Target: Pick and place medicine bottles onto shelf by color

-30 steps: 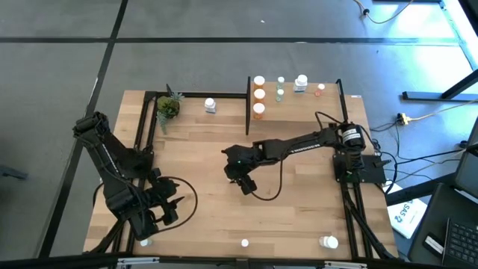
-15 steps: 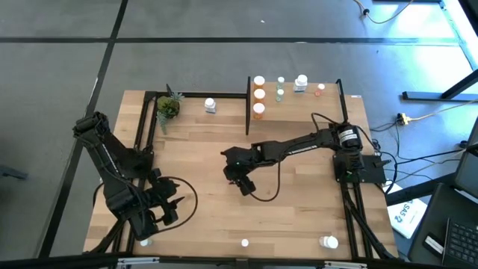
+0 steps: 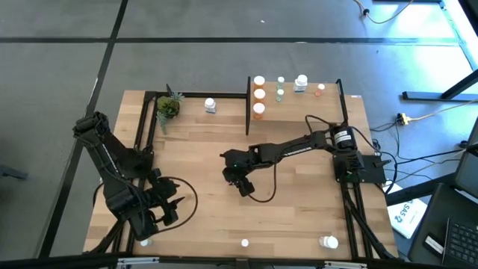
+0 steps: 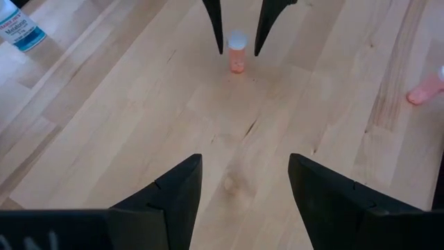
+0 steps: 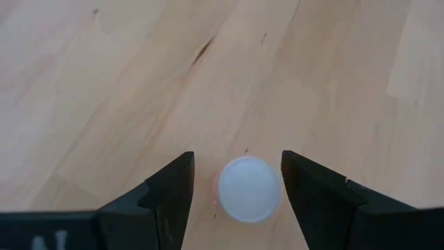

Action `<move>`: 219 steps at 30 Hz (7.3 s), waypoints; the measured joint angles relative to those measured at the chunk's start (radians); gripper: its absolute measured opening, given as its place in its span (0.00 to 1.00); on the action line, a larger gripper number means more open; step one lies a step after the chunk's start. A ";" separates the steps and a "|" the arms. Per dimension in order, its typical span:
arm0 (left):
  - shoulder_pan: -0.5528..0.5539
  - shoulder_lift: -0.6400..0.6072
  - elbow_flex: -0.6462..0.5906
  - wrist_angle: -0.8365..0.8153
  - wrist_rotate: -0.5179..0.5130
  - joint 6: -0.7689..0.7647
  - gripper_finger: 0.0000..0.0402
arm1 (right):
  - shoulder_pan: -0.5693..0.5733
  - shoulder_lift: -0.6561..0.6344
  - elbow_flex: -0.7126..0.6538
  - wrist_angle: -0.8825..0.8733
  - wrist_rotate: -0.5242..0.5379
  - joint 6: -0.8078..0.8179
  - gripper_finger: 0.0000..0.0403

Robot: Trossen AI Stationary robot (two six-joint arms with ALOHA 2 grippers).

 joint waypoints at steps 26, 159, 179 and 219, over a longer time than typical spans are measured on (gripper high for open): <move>0.000 0.000 0.000 0.000 0.000 0.000 0.52 | 0.000 -0.002 0.004 -0.032 -0.006 0.063 0.31; 0.411 0.000 0.000 0.011 -0.336 0.326 0.52 | -0.665 -0.885 -0.409 -0.671 0.830 1.097 0.30; 0.411 0.000 0.000 0.011 -0.295 0.348 0.52 | -0.665 -0.885 -0.409 -0.681 0.803 1.136 0.30; 0.411 0.000 0.000 0.011 -0.294 0.348 0.52 | -0.676 -0.884 -0.409 -0.681 0.817 1.188 0.30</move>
